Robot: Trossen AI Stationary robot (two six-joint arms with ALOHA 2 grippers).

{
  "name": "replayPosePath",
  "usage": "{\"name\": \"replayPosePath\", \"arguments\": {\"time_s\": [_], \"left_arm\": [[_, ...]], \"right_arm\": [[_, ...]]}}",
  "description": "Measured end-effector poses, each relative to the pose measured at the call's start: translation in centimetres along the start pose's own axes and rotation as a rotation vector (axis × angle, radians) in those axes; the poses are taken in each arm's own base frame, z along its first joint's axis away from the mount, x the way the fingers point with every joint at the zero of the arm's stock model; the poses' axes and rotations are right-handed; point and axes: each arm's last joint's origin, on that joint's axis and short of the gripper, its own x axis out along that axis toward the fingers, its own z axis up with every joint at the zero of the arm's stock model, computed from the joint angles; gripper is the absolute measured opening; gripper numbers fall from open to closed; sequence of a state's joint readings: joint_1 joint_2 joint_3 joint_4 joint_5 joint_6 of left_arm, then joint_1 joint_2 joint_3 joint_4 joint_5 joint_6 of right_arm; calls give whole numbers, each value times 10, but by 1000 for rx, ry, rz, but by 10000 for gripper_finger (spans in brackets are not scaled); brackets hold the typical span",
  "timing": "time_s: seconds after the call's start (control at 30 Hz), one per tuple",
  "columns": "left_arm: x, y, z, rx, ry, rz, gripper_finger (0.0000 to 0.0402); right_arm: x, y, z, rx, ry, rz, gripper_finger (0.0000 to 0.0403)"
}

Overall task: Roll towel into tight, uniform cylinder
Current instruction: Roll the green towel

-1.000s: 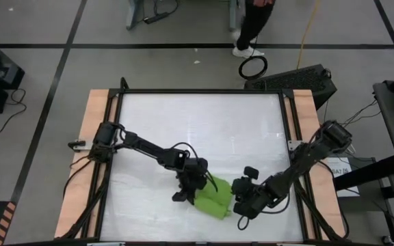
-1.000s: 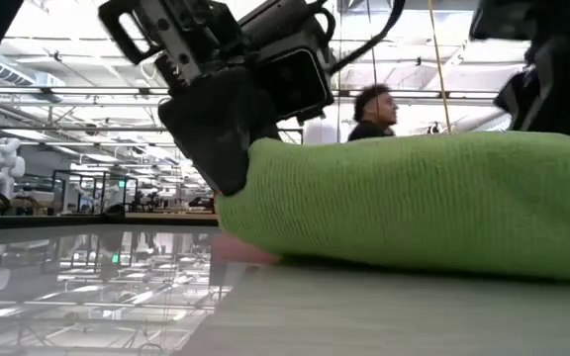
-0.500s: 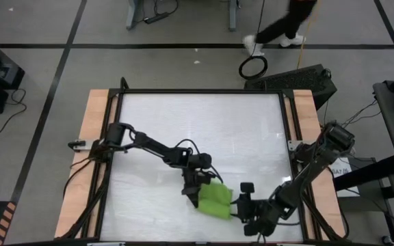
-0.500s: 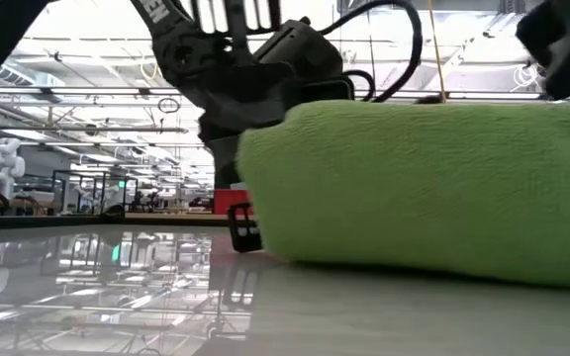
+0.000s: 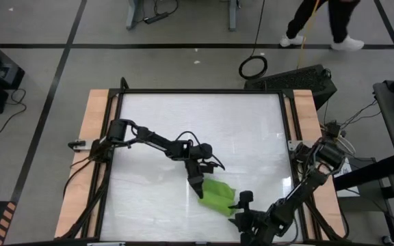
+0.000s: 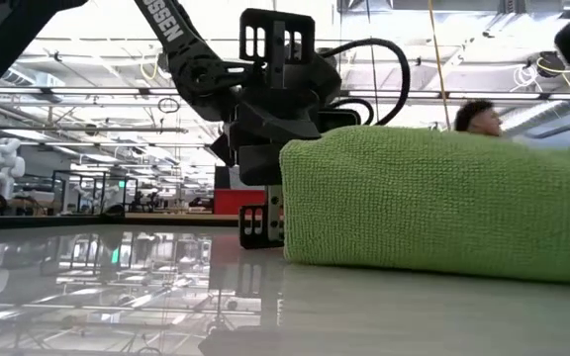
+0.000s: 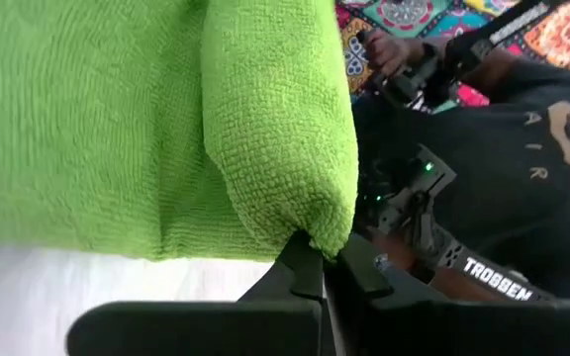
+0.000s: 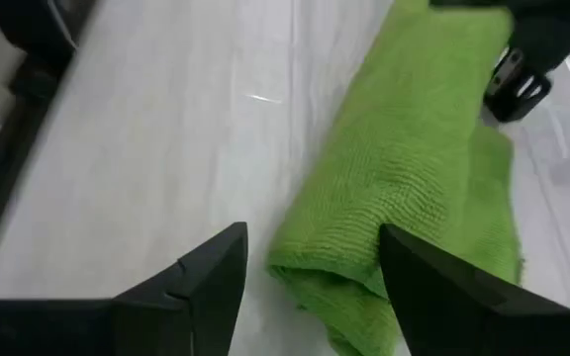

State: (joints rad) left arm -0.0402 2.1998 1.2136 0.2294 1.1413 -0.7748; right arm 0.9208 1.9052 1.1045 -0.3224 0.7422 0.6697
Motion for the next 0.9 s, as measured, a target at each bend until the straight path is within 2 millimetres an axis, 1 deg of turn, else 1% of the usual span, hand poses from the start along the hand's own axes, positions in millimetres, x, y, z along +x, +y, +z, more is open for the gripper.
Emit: {"name": "replayPosePath", "arguments": {"time_s": [0.07, 0.17, 0.37, 0.43, 0.5, 0.57, 0.67, 0.77, 0.8, 0.9], "left_arm": [[-2, 1, 0, -11, -3, 0, 0], [-4, 2, 1, -32, -6, -2, 0], [-5, 2, 1, -39, -14, 6, 9], [-5, 2, 2, 5, -32, 24, 19], [-6, 1, 3, 61, -53, 42, 34], [-7, -2, 4, 124, -81, 69, 60], [-10, -9, 8, 230, -123, 91, 108], [-18, -14, 10, 279, -168, 119, 149], [-21, -16, 11, 298, -185, 139, 158], [-32, -30, 12, 405, -226, 186, 168]], "right_arm": [[8, 1, -6, 3, 23, -15, 220], [18, 1, -17, 57, 62, -57, 218], [23, -3, -22, 197, 91, -114, 203], [24, -6, -22, 235, 100, -132, 190], [25, -8, -23, 286, 108, -141, 168], [25, -8, -23, 341, 108, -148, 138], [24, -8, -24, 415, 105, -151, 79], [19, -7, -22, 465, 118, -130, 20], [18, -7, -22, 476, 123, -121, 13], [14, -8, -19, 507, 145, -97, 18]]}}
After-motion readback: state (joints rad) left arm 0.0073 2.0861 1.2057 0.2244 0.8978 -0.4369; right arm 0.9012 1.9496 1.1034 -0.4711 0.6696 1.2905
